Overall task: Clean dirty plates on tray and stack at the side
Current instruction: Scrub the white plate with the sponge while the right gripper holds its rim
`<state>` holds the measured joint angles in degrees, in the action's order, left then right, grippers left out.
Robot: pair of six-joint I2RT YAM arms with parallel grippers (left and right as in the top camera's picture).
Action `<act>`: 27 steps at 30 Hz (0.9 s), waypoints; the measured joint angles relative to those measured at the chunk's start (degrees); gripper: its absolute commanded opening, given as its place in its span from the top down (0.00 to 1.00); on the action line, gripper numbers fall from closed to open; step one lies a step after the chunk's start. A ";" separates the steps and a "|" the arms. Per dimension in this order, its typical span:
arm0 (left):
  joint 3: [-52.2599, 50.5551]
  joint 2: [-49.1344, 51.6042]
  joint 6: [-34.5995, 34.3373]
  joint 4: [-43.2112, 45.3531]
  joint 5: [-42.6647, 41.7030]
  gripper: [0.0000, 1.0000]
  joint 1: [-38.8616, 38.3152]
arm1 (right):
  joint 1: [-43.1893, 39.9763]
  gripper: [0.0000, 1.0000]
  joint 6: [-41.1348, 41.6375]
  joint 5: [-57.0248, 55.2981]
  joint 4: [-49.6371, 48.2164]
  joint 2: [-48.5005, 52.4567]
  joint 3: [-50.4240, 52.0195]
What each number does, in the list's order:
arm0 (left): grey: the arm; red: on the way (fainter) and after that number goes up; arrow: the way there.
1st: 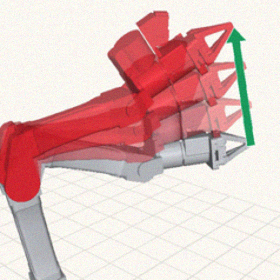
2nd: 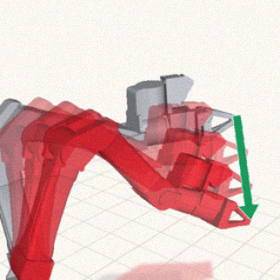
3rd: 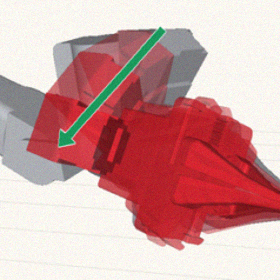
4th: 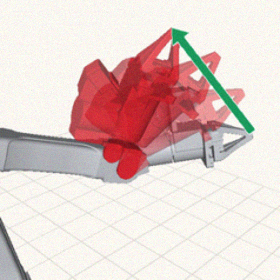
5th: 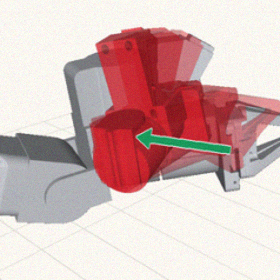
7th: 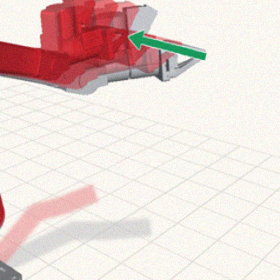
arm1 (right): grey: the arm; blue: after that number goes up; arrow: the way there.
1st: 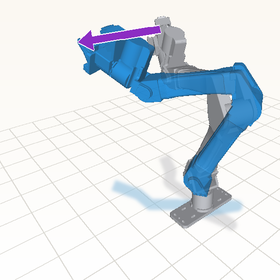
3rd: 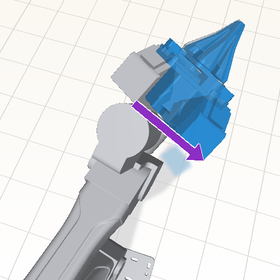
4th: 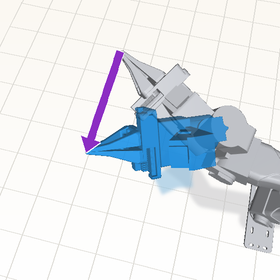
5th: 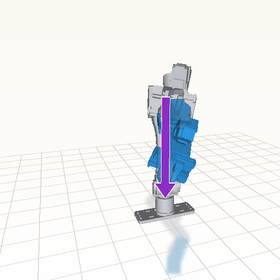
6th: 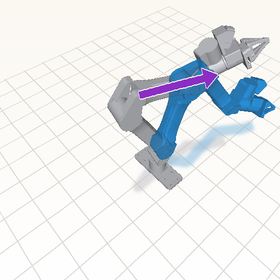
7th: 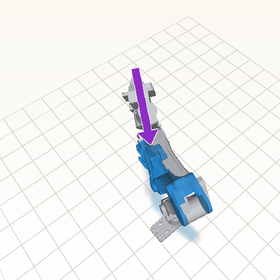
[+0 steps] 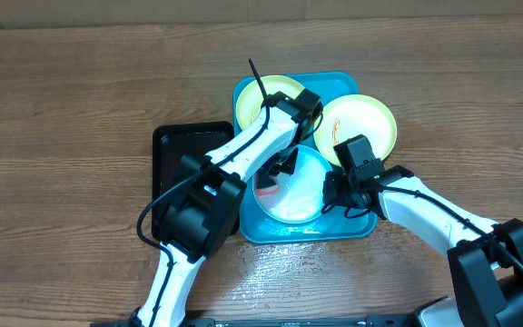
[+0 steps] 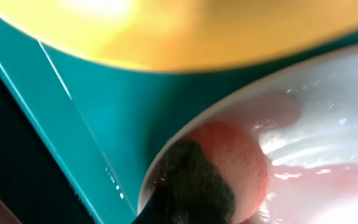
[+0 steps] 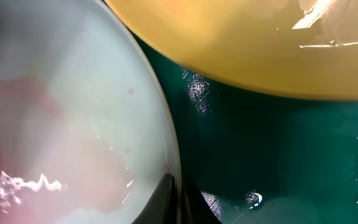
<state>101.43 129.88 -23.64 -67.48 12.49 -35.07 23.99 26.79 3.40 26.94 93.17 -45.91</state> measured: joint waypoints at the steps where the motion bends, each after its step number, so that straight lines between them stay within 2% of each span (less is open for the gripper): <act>1: 0.00 -0.02 0.70 0.42 -0.33 0.96 0.04 | 0.00 0.96 0.02 -0.02 0.04 0.00 0.00; 6: 0.00 -0.35 6.82 2.58 -7.78 0.96 1.77 | 0.00 0.96 0.20 -0.50 0.33 0.00 0.00; 13: 0.09 -0.42 11.21 7.39 -30.25 0.96 3.54 | 0.00 0.96 0.22 -0.94 0.57 0.00 -0.07; 17: 0.09 -0.42 11.96 8.39 -39.01 0.96 1.57 | -0.02 0.96 0.17 -0.98 0.72 0.00 -0.13; 22: 0.09 -0.42 12.11 5.95 -41.88 0.96 -0.07 | -0.02 0.96 0.20 -1.09 0.83 0.00 -0.17; 27: 0.09 -0.39 12.07 1.14 -37.68 0.96 0.28 | 0.00 0.96 0.20 -1.22 0.94 0.00 -0.22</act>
<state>101.51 129.49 -11.57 -66.35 -25.19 -34.79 23.99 26.98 2.17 27.88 93.17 -46.13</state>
